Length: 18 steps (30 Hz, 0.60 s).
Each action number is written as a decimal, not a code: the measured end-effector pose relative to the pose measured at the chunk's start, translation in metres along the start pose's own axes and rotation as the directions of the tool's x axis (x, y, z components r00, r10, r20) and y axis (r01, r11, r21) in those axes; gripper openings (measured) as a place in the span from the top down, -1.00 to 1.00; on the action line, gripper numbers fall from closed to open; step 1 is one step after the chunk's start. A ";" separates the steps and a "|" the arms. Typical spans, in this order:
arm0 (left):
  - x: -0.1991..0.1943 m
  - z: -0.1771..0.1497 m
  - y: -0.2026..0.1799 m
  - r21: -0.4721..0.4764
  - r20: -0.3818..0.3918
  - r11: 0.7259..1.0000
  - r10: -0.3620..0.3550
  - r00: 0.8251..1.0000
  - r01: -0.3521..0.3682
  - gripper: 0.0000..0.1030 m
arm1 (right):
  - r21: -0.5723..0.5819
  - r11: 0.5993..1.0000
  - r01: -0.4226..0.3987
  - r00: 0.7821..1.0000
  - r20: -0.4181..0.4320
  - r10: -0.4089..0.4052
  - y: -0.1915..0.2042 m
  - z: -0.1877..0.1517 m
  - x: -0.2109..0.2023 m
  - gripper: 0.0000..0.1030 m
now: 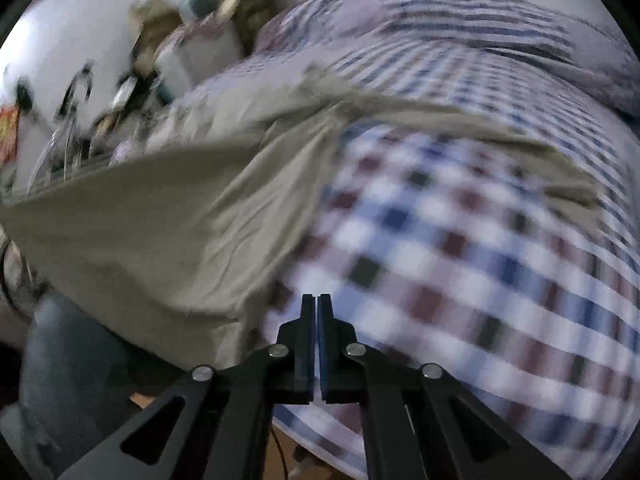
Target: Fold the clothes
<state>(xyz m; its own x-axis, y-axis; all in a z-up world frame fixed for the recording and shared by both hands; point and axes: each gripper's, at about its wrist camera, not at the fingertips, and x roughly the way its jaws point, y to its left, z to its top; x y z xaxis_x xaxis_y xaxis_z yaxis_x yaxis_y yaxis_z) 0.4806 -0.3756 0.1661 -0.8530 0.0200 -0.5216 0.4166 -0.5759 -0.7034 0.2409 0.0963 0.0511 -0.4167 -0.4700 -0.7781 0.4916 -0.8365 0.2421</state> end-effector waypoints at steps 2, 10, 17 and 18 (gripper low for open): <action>0.003 -0.002 -0.001 0.031 -0.004 0.999 0.021 1.000 -0.021 0.92 | 0.101 0.995 -0.021 0.998 0.053 0.016 -0.026 -0.005 -0.030 1.00; 0.004 0.014 0.039 -0.025 0.001 0.994 0.105 0.994 -0.105 0.63 | 0.222 0.975 0.002 1.000 0.013 -0.005 -0.056 -0.018 -0.017 0.90; -0.016 0.047 0.062 -0.099 0.132 0.987 0.141 0.981 -0.128 -0.46 | 0.230 0.973 -0.022 0.999 0.033 0.015 -0.067 -0.012 -0.003 0.17; -0.013 0.053 0.060 -0.091 0.137 0.987 0.143 0.980 -0.132 -0.47 | 0.230 0.973 -0.025 0.999 0.042 0.015 -0.068 -0.010 -0.003 0.16</action>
<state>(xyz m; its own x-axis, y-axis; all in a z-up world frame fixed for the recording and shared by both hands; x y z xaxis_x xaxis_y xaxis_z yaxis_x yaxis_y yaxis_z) 0.5001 -0.4536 0.1557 -0.8194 -0.1746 -0.5459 0.5519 -0.4971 -0.6695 0.2164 0.1574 0.0307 -0.4408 -0.4942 -0.7493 0.3124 -0.8671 0.3880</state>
